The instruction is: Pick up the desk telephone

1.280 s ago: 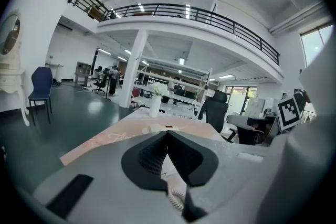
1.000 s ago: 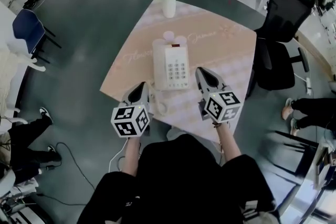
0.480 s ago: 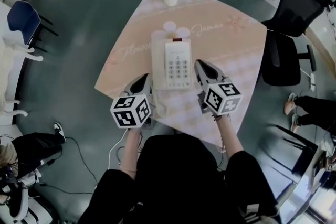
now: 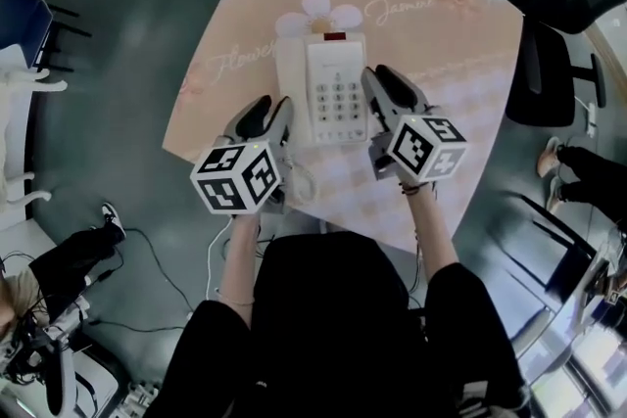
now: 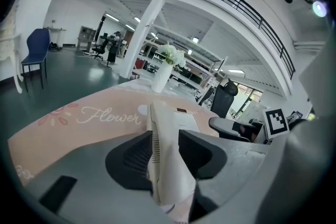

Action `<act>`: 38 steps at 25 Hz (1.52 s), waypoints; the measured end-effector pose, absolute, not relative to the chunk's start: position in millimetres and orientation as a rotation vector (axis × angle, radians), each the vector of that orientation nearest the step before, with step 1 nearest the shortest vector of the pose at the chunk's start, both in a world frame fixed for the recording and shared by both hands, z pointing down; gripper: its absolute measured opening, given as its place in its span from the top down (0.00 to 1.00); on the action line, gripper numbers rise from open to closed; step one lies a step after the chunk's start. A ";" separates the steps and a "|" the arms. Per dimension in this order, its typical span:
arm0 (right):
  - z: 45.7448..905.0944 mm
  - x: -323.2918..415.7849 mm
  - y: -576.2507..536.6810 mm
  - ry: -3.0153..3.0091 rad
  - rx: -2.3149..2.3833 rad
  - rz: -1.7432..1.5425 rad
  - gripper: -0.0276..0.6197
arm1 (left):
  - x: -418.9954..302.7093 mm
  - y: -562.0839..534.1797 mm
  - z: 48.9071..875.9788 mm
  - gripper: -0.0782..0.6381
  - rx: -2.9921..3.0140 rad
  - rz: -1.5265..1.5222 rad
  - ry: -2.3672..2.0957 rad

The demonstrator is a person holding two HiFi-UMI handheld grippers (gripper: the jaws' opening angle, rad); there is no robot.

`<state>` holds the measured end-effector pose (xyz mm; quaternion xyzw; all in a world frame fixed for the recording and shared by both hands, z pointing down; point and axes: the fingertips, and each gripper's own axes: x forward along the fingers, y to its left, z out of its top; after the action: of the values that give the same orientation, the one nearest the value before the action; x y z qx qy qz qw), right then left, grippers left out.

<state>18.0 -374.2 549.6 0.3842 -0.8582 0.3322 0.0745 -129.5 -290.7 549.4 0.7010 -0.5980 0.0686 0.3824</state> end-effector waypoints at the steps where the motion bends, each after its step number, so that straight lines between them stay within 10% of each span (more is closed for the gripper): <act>1: 554.4 16.7 -375.1 -2.563 1.150 1.040 0.80 | -128.6 -293.0 552.4 0.68 1.775 0.162 -1.519; 9: 583.1 11.9 -382.0 -2.445 1.173 1.352 0.62 | -115.1 -308.0 575.5 0.46 1.679 0.108 -1.425; 38: 606.4 -3.7 -377.5 -2.309 0.992 1.572 0.64 | -106.0 -314.6 601.1 0.44 1.625 0.068 -1.291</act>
<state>-3.7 -377.5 606.4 0.3334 -0.7759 0.5282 0.0886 -106.0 -314.6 601.1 0.6742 -0.5356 0.0280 0.5078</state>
